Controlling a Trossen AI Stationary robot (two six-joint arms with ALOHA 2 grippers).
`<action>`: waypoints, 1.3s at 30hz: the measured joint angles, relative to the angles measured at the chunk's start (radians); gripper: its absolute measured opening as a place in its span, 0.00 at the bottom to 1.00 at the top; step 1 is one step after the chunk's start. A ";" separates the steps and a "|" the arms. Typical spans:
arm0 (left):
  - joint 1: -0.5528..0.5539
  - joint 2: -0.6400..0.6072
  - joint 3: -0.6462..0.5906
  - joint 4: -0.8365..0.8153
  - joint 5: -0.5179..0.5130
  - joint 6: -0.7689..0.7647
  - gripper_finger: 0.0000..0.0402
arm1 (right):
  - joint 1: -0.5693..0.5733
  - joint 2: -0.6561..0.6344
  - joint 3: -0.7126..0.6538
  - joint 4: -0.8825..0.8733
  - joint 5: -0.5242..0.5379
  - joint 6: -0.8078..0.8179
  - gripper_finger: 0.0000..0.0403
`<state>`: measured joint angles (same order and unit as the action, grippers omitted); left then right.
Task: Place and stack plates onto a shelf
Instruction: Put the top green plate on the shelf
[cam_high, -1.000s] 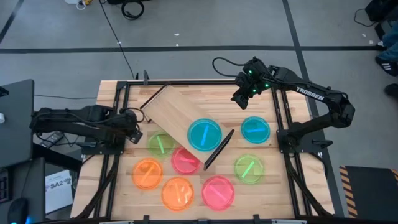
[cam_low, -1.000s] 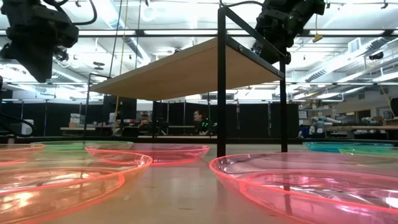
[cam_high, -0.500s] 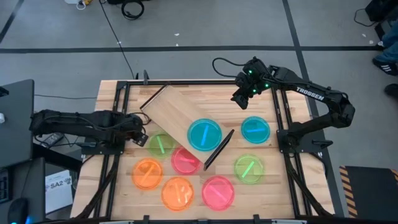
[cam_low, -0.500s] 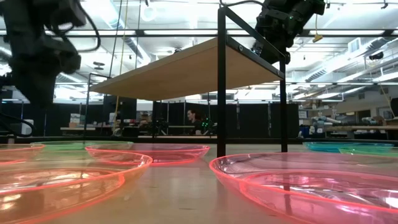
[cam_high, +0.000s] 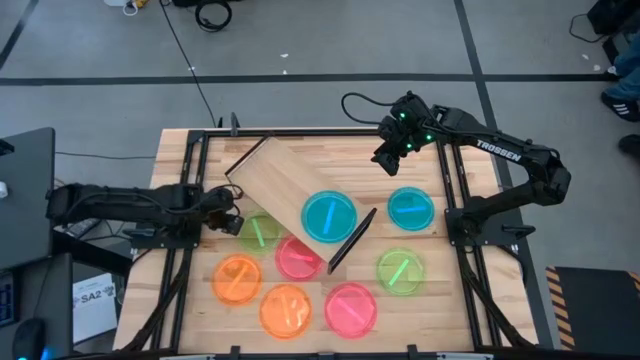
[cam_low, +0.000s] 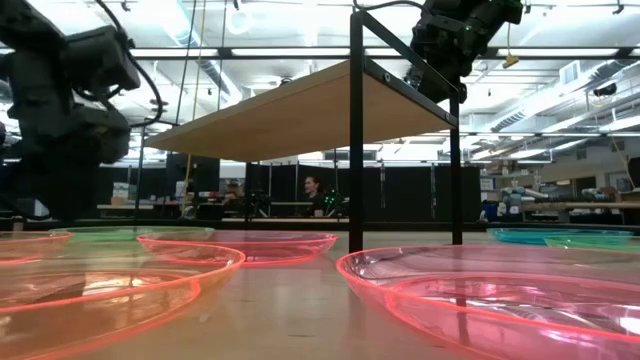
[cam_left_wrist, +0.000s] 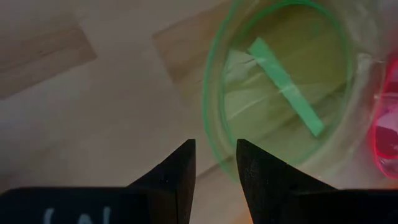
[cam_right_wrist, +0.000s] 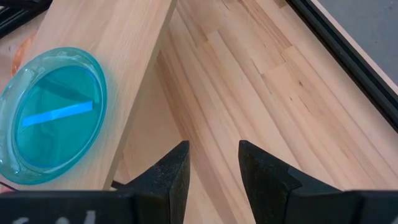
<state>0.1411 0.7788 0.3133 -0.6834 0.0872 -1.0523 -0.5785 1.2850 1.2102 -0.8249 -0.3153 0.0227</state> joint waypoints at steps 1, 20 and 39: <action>0.003 0.000 -0.011 0.011 0.007 -0.010 0.31 | 0.000 0.000 0.000 0.000 0.000 0.000 0.36; 0.004 0.000 -0.096 0.164 0.035 -0.062 0.31 | 0.000 0.000 0.000 0.000 0.000 0.000 0.36; 0.003 0.000 -0.098 0.162 0.035 -0.064 0.15 | 0.000 0.000 0.000 0.000 0.000 0.000 0.36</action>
<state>0.1440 0.7788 0.2153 -0.5213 0.1225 -1.1168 -0.5785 1.2854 1.2102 -0.8249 -0.3153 0.0231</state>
